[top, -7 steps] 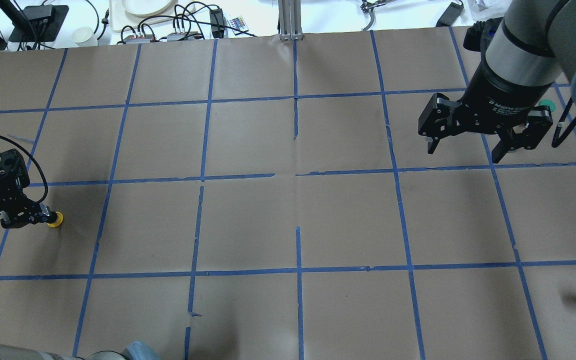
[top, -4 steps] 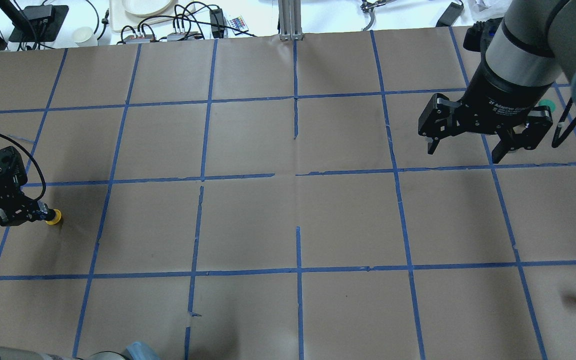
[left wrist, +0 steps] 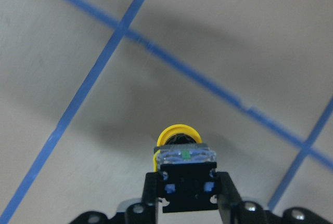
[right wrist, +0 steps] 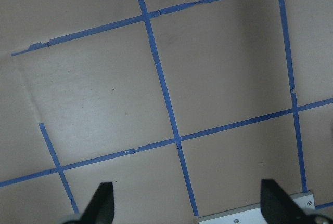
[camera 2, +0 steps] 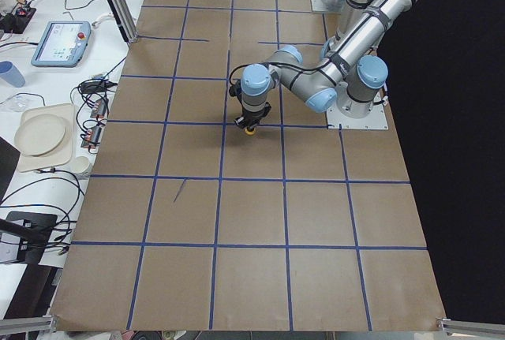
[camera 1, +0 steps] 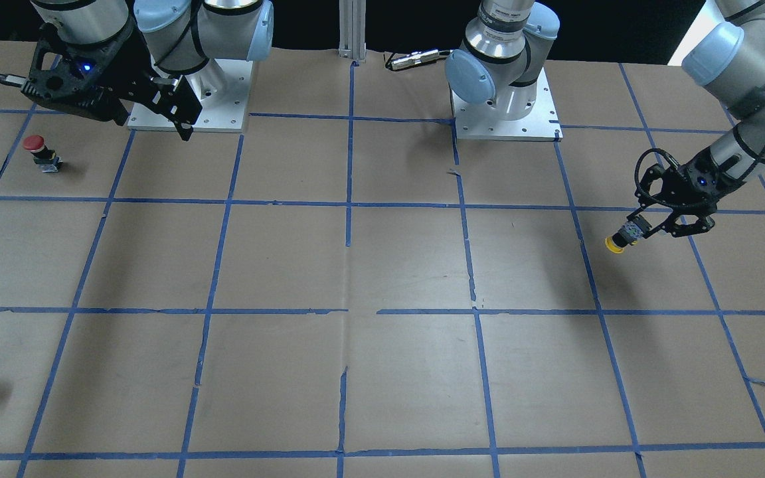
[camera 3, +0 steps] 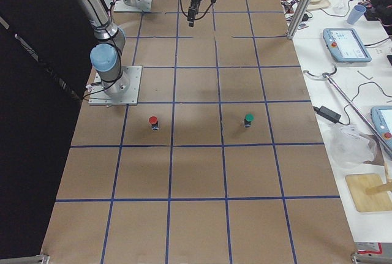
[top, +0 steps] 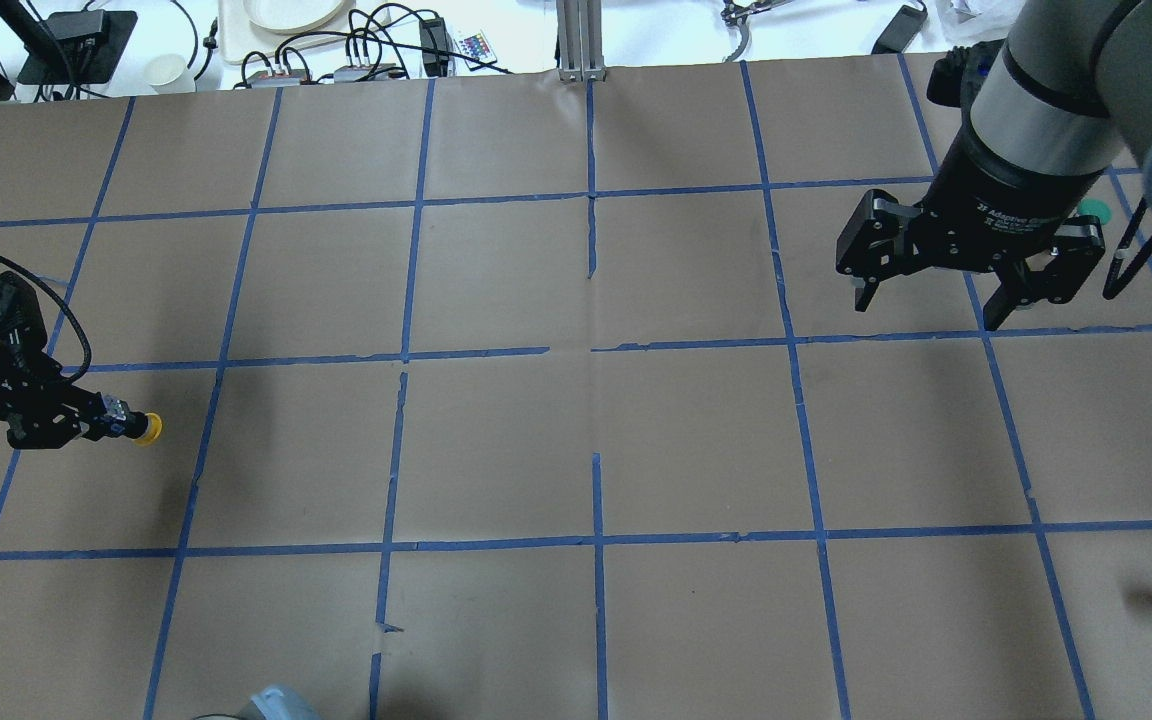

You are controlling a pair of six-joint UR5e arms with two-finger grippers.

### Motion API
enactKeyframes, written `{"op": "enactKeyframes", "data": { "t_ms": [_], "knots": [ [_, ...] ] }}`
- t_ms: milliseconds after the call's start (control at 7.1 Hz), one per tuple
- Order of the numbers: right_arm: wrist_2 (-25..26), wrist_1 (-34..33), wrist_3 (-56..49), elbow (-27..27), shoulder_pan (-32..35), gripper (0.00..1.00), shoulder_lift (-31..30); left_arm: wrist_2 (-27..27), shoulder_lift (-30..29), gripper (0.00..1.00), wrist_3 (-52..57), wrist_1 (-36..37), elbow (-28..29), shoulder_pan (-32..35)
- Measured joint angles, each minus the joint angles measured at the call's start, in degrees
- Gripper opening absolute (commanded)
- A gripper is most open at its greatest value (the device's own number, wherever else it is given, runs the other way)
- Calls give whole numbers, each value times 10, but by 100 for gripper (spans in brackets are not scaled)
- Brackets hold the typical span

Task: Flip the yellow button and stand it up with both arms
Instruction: 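Lift the yellow button with the left gripper and carry it toward the right gripper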

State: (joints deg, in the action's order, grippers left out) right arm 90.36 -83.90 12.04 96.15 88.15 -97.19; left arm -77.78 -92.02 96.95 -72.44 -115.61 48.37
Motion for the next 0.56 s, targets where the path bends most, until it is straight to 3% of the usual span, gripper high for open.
{"op": "enactKeyframes", "data": {
  "t_ms": [282,564],
  "knots": [
    [0,-2,3,-1,-3,100,0,54,36,7,-113,-105,33,64],
    [-10,16,5,-4,-15,100,-2,132,50,7,-267,-249,104,147]
  ]
}}
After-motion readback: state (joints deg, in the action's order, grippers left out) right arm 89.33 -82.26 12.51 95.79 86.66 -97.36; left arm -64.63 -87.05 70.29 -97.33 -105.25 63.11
